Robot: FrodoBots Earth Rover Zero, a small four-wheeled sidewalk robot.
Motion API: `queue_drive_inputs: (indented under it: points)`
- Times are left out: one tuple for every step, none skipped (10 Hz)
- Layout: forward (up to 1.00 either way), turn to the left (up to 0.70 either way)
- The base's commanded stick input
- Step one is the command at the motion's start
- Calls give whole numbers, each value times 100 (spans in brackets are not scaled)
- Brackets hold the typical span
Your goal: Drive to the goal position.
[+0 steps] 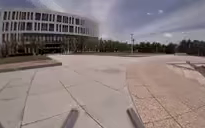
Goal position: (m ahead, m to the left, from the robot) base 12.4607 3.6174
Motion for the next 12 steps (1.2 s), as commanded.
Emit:
queue_drive_inputs:
  points:
    - [50,0]
    - [50,0]
    - [50,0]
    - [50,0]
    - [50,0]
    - [50,0]
    - [50,0]
    - [50,0]
    - [50,0]
    - [50,0]
    - [50,0]
    - [50,0]
